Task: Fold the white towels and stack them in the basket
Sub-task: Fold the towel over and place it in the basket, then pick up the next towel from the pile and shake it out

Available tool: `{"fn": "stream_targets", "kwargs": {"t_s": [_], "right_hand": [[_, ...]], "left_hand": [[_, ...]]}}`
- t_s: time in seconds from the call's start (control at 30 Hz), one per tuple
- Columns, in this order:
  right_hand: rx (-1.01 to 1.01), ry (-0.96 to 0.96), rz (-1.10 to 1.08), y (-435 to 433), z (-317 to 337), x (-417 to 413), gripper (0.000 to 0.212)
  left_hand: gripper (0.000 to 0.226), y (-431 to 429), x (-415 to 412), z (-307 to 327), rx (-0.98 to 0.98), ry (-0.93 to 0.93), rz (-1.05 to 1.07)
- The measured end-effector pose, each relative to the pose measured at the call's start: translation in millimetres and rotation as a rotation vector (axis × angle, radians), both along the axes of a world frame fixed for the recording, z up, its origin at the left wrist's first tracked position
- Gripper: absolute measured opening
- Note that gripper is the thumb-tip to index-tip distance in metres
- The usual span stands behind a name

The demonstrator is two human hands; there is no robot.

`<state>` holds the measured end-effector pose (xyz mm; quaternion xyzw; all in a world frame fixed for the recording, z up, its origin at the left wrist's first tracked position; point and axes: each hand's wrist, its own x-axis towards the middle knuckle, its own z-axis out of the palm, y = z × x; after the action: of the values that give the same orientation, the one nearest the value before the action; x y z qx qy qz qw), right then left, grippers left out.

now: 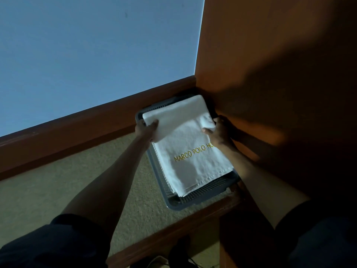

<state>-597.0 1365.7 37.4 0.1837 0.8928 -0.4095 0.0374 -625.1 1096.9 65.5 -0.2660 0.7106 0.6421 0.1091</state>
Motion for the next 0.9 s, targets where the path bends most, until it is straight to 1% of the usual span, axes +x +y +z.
{"fn": "stream_targets", "kwargs": {"t_s": [0.07, 0.17, 0.23, 0.3, 0.37, 0.4, 0.43, 0.53, 0.63, 0.73, 0.9], "right_hand": [[0.016, 0.01, 0.018, -2.6, -4.9, 4.2, 0.06], [0.068, -0.01, 0.051, -3.2, -4.2, 7.8, 0.061], [0.118, -0.008, 0.068, -8.1, 0.5, 9.4, 0.063], [0.21, 0.034, 0.096, -20.1, 9.3, 13.3, 0.067], [0.275, 0.083, 0.149, -37.0, 25.3, 15.0, 0.065], [0.275, 0.086, 0.184, -47.3, 35.3, 14.6, 0.061], [0.256, 0.08, 0.222, -58.5, 45.6, 14.0, 0.056], [0.147, 0.065, 0.357, -93.5, 76.6, 14.2, 0.035], [0.064, 0.036, 0.571, -138.3, 108.0, 23.4, 0.02], [0.052, 0.007, 0.753, -194.9, 140.3, 42.3, 0.013], [0.07, 0.039, 0.882, -305.4, 180.1, 86.9, 0.01]], "left_hand": [[0.058, -3.1, -0.5, -4.1, -0.097, -0.008, -0.068], [0.068, -8.7, -2.1, 4.2, -0.212, 0.037, -0.147], [0.071, -13.7, 0.4, 11.1, -0.322, 0.075, -0.217], [0.06, -19.5, 7.7, 23.1, -0.425, 0.126, -0.287], [0.036, -28.0, 17.1, 43.0, -0.552, 0.171, -0.379], [0.025, -34.4, 23.4, 54.9, -0.59, 0.182, -0.418], [0.02, -42.7, 30.0, 66.3, -0.604, 0.199, -0.448], [0.021, -77.9, 53.8, 97.7, -0.628, 0.244, -0.481], [0.021, -118.7, 85.9, 128.1, -0.665, 0.295, -0.508], [0.02, -161.9, 124.8, 154.5, -0.685, 0.338, -0.492], [0.02, -245.3, 203.2, 184.9, -0.745, 0.38, -0.414]]}}
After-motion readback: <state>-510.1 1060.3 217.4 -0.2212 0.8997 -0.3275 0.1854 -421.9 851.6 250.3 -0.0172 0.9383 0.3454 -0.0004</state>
